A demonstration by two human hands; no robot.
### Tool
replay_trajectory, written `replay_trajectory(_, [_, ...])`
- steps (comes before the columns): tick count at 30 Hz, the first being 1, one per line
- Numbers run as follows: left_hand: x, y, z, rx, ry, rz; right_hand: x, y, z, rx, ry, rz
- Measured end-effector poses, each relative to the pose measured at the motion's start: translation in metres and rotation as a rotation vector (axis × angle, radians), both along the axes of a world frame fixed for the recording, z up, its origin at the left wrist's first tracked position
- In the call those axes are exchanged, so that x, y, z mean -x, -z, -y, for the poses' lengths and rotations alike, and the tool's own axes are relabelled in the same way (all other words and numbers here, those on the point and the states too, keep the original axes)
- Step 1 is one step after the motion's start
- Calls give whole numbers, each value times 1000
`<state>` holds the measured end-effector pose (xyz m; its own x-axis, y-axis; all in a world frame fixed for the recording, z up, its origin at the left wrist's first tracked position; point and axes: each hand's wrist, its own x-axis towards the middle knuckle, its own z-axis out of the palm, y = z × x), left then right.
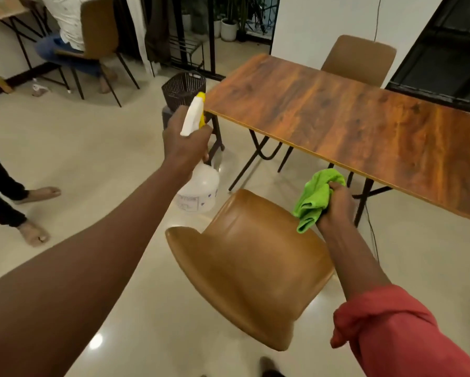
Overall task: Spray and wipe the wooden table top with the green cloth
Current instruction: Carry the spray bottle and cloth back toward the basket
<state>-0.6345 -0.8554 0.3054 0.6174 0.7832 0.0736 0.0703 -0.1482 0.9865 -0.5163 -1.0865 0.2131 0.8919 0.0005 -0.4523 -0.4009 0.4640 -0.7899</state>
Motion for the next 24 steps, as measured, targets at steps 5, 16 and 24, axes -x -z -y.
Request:
replay_trajectory(5, [38,20,-68,-8,2,-50,21,-19,-70,19,4,36])
replay_trajectory(16, [16,59,-199,38,100,-95,13,8,-217,-1,32,-25])
replay_trajectory(24, [-41,60,-300,-39,215,-134,-19,17,-323,36,49,-90])
